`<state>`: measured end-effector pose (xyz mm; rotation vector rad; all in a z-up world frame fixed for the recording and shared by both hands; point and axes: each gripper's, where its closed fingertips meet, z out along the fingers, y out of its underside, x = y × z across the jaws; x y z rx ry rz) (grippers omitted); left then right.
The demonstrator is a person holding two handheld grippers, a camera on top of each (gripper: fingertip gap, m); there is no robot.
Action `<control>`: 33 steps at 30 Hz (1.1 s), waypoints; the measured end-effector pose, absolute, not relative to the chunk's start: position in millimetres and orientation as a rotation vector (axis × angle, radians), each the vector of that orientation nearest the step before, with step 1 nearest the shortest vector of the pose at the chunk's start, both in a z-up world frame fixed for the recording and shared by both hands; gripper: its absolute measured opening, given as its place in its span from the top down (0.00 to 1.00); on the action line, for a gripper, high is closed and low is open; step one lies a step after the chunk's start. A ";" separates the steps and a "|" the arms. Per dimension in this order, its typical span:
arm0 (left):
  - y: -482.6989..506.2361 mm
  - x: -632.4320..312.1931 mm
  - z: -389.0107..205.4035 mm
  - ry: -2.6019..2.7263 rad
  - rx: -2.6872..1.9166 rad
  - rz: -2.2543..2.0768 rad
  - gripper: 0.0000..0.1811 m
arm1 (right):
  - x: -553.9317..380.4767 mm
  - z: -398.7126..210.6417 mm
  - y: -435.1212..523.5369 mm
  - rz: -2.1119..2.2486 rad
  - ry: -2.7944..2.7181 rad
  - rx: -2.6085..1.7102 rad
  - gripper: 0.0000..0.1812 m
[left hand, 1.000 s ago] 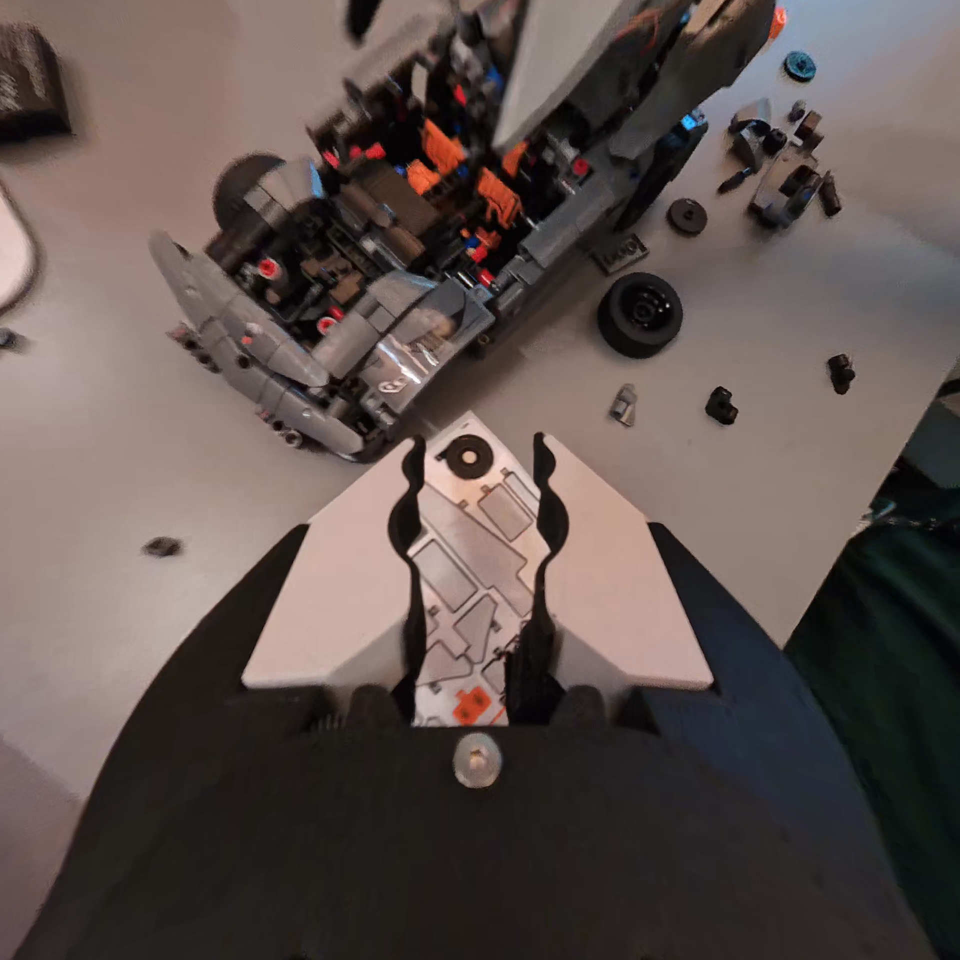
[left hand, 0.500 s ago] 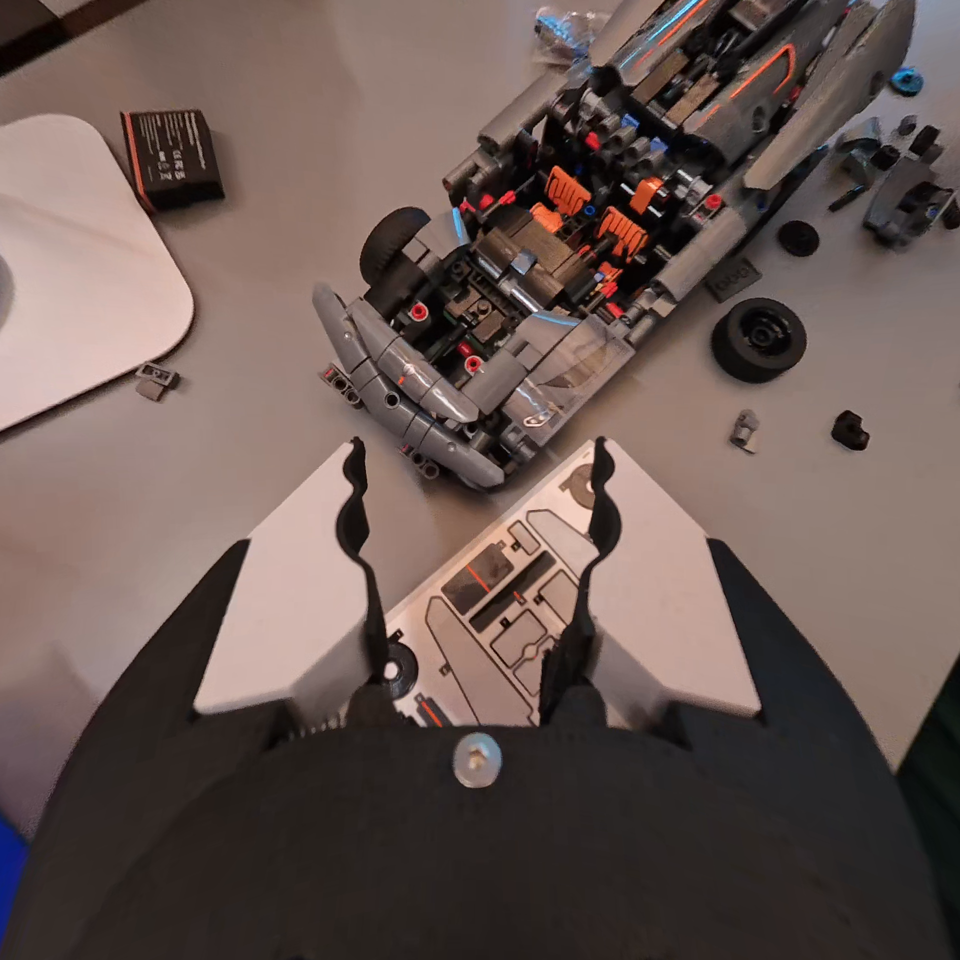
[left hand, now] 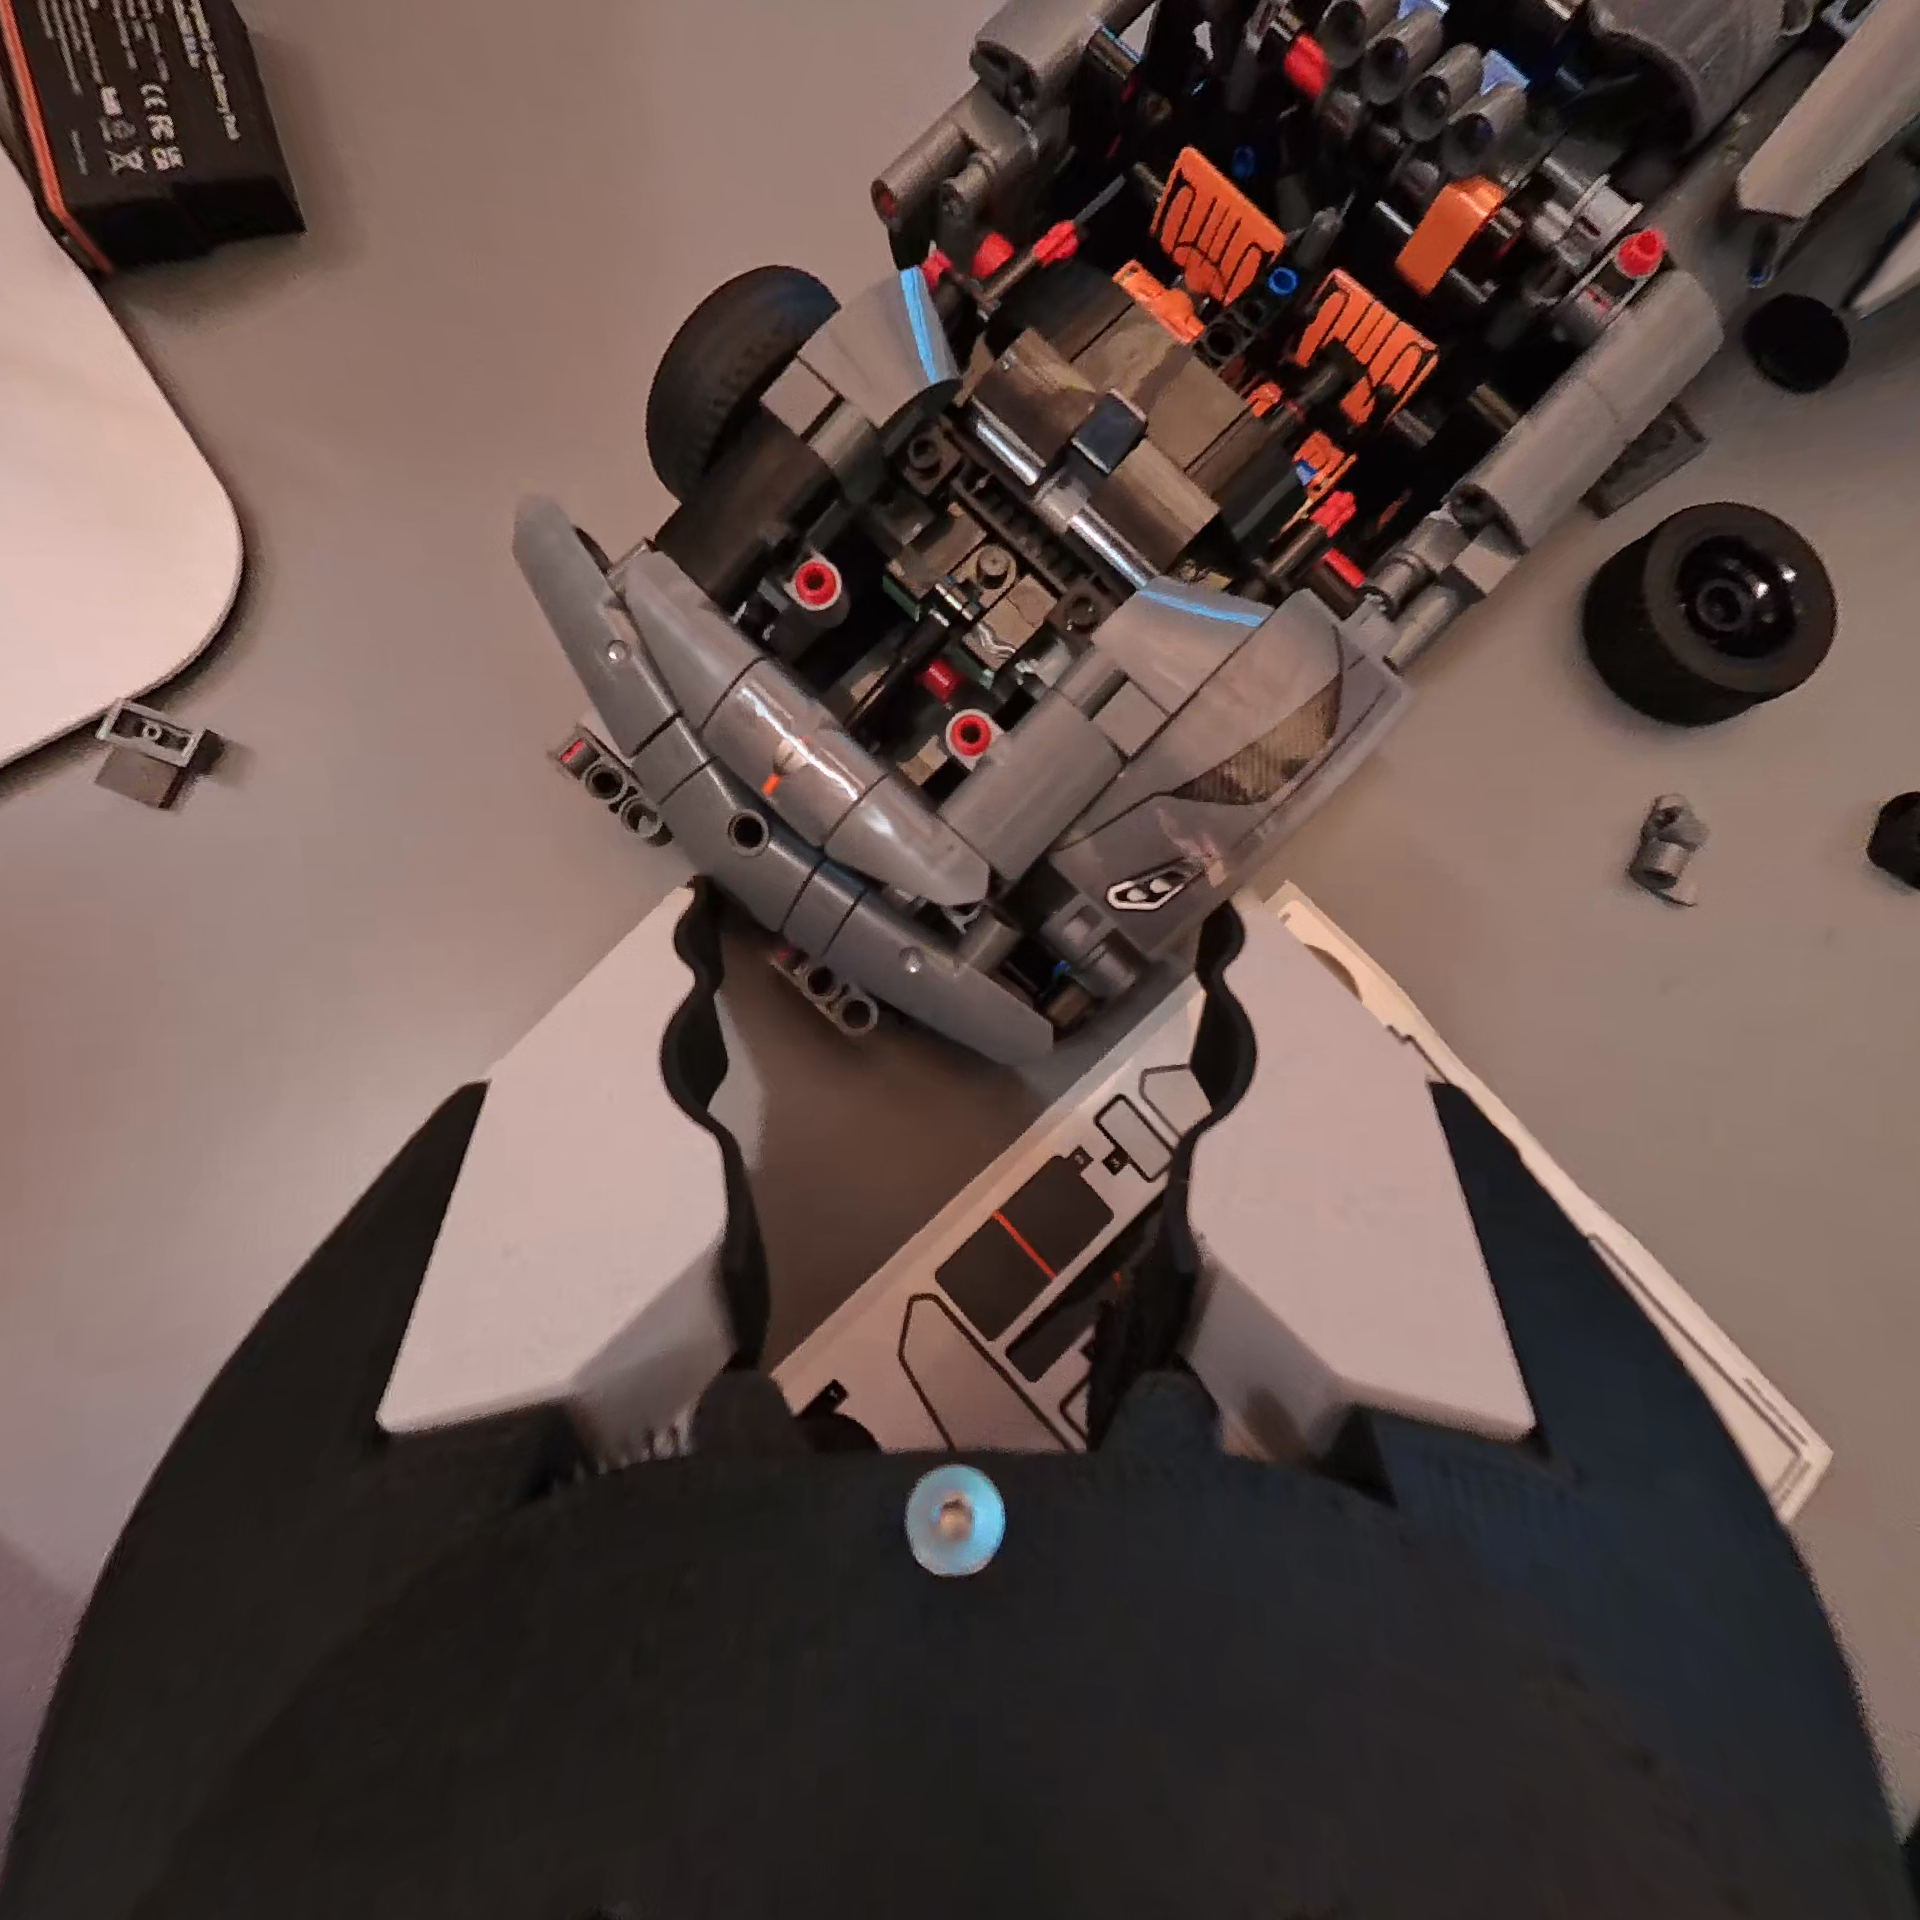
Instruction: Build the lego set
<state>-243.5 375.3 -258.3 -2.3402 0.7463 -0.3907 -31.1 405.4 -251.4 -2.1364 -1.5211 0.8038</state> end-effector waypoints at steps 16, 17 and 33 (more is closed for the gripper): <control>389.8 -259.9 -251.4 0.744 -2.317 -0.309 0.51 | -50.8 -253.9 417.2 0.688 -1.574 -2.147 0.51; 390.7 -258.9 -251.9 0.750 -2.320 -0.315 0.51 | -49.8 -253.3 417.2 0.692 -1.568 -2.151 0.51; 381.4 -252.8 -253.5 0.750 -2.326 -0.315 0.49 | -35.9 -242.0 410.4 0.719 -1.510 -2.103 0.52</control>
